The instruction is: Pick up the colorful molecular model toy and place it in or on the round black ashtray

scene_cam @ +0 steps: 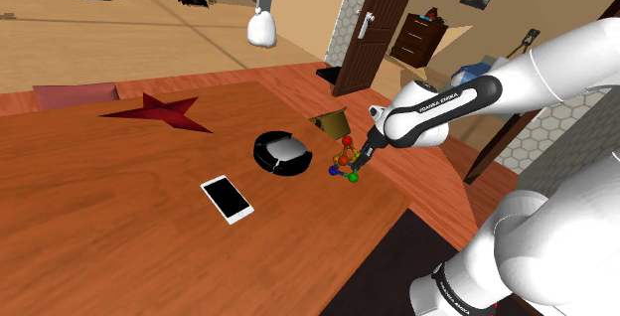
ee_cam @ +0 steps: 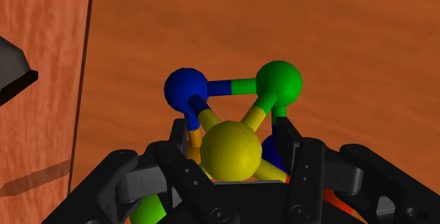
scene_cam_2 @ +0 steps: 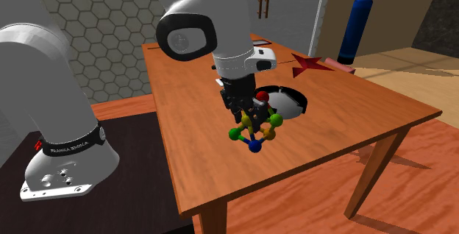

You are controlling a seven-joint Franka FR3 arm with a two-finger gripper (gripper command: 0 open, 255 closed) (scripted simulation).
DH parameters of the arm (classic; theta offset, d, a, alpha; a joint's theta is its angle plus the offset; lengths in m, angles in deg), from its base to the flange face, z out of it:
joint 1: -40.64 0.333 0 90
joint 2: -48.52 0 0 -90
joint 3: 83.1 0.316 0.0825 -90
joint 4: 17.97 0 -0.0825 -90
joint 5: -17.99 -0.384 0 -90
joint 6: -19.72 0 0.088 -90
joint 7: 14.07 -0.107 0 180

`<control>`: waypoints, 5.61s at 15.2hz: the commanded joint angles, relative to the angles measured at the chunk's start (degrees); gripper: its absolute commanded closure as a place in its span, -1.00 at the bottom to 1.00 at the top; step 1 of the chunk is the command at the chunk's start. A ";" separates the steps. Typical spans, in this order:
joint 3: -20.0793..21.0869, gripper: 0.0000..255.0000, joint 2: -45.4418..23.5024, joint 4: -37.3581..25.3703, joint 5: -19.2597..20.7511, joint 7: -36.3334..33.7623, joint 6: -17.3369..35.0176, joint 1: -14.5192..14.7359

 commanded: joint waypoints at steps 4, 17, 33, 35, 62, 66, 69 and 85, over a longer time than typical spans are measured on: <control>0.01 1.00 0.01 0.01 0.01 -0.01 -0.01 0.00; 2.49 1.00 6.93 -1.41 5.86 -4.66 -7.99 -3.17; 5.74 1.00 16.48 -6.71 8.90 -7.86 -22.61 -5.40; 7.06 1.00 13.51 -9.35 7.55 -9.71 -22.36 -3.63; 15.03 1.00 -16.52 -35.36 -1.18 -20.08 -19.17 5.12; 15.21 1.00 -18.33 -34.30 -1.94 -19.54 -16.35 4.98; 15.38 1.00 -19.67 -33.69 -2.52 -19.13 -14.43 4.85; 14.88 -1.00 -14.90 -33.72 -0.67 -20.40 -19.10 5.31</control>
